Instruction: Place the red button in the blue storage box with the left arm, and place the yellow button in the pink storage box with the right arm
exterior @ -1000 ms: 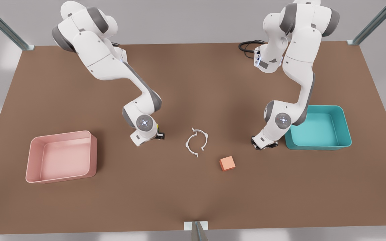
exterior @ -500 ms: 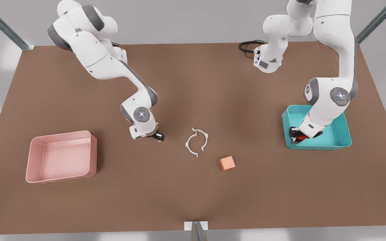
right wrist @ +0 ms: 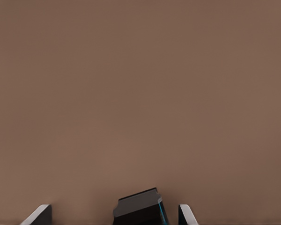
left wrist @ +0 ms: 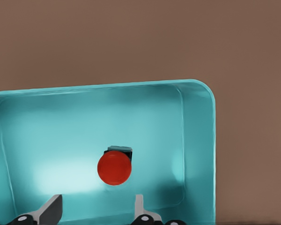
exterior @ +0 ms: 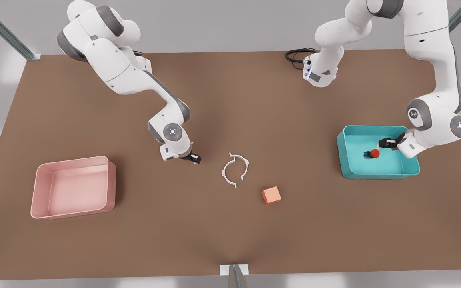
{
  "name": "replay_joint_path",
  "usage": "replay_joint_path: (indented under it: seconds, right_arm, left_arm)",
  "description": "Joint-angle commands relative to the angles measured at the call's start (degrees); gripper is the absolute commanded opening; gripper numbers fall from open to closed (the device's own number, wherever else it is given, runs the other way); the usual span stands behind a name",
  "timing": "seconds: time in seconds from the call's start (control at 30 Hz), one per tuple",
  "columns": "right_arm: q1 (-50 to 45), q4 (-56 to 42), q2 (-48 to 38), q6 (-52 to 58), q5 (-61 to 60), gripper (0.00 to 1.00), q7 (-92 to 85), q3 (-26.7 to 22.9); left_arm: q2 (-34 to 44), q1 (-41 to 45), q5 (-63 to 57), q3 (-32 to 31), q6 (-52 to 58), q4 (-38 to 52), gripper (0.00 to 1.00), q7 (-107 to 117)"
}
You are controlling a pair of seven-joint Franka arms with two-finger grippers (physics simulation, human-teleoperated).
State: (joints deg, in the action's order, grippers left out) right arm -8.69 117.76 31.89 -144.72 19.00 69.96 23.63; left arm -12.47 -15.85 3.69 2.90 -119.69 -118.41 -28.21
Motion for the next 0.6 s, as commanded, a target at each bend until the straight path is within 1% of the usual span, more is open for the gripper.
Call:
replay_joint_path:
  seconds: [0.0,0.07,0.1,0.13,0.17,0.2,0.23,0.27,0.3,0.33,0.4,0.47,0.5,0.57]
  right_arm:
    - [0.3,0.7,-0.3,-0.5,0.0,1.0,3.6,0.0]
    - [0.3,1.2,-0.5,-0.7,0.0,1.0,3.6,0.1]
    - [0.3,1.2,-0.5,-0.7,0.0,1.0,3.6,0.5]
    - [0.3,1.2,-0.5,-0.7,0.0,0.96,3.6,0.5]
    - [0.4,1.2,-0.5,-0.7,0.0,0.87,3.6,0.6]
    - [0.5,1.2,-0.4,-0.7,0.0,0.58,3.5,0.7]
    - [0.4,1.2,-0.5,-0.7,0.0,0.44,3.5,0.8]
    - [0.4,1.2,-0.4,-0.7,0.0,0.38,3.5,0.8]
    - [0.4,1.2,-0.4,-0.7,0.0,0.33,3.4,0.8]
    - [0.5,1.2,-0.5,-0.7,0.0,0.32,3.4,0.9]
    - [0.5,1.0,-1.5,-0.3,0.0,0.31,3.3,1.1]
    - [0.6,0.5,-3.3,0.2,0.0,0.31,1.6,1.1]
    - [2.4,0.4,-4.4,0.5,0.0,0.31,-2.0,1.2]
    - [7.6,-0.7,-5.5,2.7,0.0,0.31,-12.3,1.2]
  left_arm:
    - [0.0,0.1,0.7,0.0,1.0,0.1,1.0,-20.2]
    - [1.0,0.2,0.7,-0.2,1.6,0.4,1.0,-18.5]
    - [1.4,0.2,0.7,-0.2,3.4,2.0,1.0,-17.8]
    - [2.0,0.6,0.7,-0.3,4.7,2.9,1.0,-15.5]
    - [2.7,1.9,0.6,-0.3,7.9,5.7,1.0,-12.0]
    - [3.0,2.7,0.6,-0.3,13.2,10.2,1.0,-6.2]
    - [3.0,3.2,0.5,-0.4,16.8,14.1,1.0,-2.2]
    - [3.0,4.5,0.5,-0.4,18.6,16.7,1.0,0.3]
    - [3.5,6.7,0.2,-0.4,19.2,21.4,1.0,8.2]
    - [3.4,6.9,0.2,-0.5,21.8,25.9,1.0,11.9]
    - [3.6,11.2,-2.5,-0.5,25.9,33.6,1.0,20.6]
    - [4.2,12.2,-3.1,-0.6,29.2,36.6,1.0,22.8]
    - [4.5,12.2,-3.1,-0.6,30.3,37.6,1.0,22.9]
    - [7.1,12.1,-3.1,-3.6,30.4,37.0,1.0,26.3]
